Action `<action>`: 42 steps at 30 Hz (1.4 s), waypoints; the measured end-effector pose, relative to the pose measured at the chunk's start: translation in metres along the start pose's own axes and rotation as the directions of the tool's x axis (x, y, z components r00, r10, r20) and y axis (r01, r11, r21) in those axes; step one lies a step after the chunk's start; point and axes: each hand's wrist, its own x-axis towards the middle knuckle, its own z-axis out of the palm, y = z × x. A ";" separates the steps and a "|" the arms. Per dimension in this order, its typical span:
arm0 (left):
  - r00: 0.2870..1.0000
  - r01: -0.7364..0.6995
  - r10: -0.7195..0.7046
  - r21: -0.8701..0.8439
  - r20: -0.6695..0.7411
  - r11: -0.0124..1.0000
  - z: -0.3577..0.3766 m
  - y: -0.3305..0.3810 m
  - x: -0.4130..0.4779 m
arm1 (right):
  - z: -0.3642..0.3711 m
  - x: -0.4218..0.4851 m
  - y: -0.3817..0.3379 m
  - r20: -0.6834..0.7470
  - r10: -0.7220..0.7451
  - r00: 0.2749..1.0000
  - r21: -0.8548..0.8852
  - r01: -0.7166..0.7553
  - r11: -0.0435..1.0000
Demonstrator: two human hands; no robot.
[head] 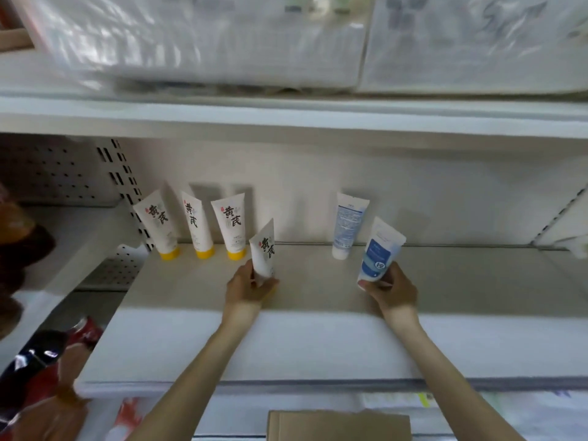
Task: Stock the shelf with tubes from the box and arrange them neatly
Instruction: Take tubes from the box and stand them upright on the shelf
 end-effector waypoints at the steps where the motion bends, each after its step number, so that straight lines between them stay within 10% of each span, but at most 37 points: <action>1: 1.000 0.001 0.000 0.019 -0.012 1.000 0.002 0.001 0.004 | 0.001 0.006 0.000 -0.021 -0.006 1.000 -0.015 0.006 1.000; 42: 0.976 -0.068 0.095 0.142 -0.196 0.987 0.032 -0.008 0.057 | 0.009 0.073 0.018 -0.154 -0.127 0.980 -0.057 0.120 0.991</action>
